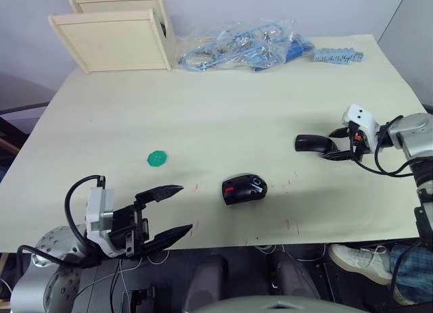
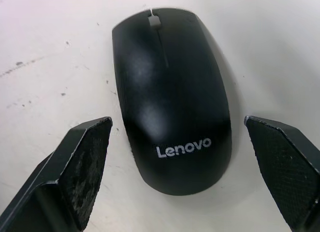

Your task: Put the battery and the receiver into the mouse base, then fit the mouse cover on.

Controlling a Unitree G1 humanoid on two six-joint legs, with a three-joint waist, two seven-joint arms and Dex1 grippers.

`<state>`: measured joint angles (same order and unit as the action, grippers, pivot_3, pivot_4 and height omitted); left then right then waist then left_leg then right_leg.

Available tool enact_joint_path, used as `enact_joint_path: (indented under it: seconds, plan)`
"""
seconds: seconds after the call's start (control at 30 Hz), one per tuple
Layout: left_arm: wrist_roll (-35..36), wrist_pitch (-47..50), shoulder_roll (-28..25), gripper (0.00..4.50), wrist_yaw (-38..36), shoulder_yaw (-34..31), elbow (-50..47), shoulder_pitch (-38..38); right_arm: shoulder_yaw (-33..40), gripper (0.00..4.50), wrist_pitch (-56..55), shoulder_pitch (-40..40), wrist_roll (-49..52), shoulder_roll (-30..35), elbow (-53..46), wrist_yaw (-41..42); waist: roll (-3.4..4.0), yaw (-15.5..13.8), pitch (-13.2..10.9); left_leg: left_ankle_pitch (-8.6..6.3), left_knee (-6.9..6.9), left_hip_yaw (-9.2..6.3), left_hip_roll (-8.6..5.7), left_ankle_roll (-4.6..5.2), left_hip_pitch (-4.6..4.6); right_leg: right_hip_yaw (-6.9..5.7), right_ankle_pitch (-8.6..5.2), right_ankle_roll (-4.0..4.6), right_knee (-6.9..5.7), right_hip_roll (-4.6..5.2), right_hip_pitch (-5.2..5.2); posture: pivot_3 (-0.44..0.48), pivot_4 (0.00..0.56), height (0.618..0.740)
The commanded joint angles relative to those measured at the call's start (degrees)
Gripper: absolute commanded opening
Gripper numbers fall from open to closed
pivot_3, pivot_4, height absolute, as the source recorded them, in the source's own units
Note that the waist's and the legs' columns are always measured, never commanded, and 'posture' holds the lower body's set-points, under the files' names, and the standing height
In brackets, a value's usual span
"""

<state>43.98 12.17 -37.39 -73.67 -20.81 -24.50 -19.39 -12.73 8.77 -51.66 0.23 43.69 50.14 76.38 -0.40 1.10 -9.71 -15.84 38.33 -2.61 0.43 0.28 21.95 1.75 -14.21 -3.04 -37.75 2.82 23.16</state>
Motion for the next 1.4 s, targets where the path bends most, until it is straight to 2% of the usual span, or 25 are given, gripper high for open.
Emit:
enact_joint_path:
  seconds: [0.03,0.97,1.0,1.03,1.13,1.4]
  plan:
    - [0.1,-1.4,-0.5,4.50,-1.1,-0.6,-0.1,-0.3,1.2,4.46,-1.6,-2.2,-0.4,-0.2,1.1,0.8,0.00,0.1,0.0,0.00,0.00,0.00,0.00,0.00,0.00,0.00,0.00,0.00,0.00,0.00,0.00,0.000,0.150,0.740]
    - [-0.6,-3.9,-0.2,4.50,-2.3,-0.4,1.8,-0.4,4.9,4.46,-1.5,-2.7,0.1,-2.9,4.5,-0.5,0.02,0.2,0.0,0.00,0.00,0.00,0.00,0.00,-0.01,0.01,0.00,0.00,-0.02,0.00,0.00,0.000,0.150,0.740]
    - [-0.6,-3.9,-0.2,4.50,-2.3,-0.4,1.9,-0.3,5.0,3.96,-1.4,-2.7,0.2,-2.9,4.5,-0.6,0.02,0.2,0.0,0.00,0.00,0.01,0.00,0.00,-0.01,0.01,0.00,0.00,-0.02,0.00,0.00,0.000,0.150,0.740]
    - [-0.7,-3.9,-0.2,4.50,-2.3,-0.4,1.9,-0.2,5.0,3.81,-1.4,-2.6,0.2,-3.0,4.4,-0.7,0.02,0.2,0.0,0.00,0.00,0.00,0.00,0.00,-0.01,0.01,0.00,0.01,-0.02,0.00,0.00,0.000,0.150,0.740]
    - [-0.7,-3.9,-0.2,4.50,-2.5,-0.3,2.2,0.0,4.9,2.52,-1.6,-2.3,0.1,-2.9,4.2,-0.7,0.02,0.3,0.0,0.00,0.00,0.00,0.00,0.00,-0.01,0.01,0.00,0.00,-0.02,0.00,0.00,0.000,0.150,0.740]
    - [-0.9,-3.9,-0.2,4.50,-2.3,-0.2,2.3,0.4,5.8,2.43,-2.1,-0.6,0.5,-1.6,0.1,0.1,0.03,1.0,0.0,0.00,0.00,-0.01,0.00,0.00,-0.01,0.01,0.00,0.00,-0.04,0.00,0.00,0.000,0.150,0.740]
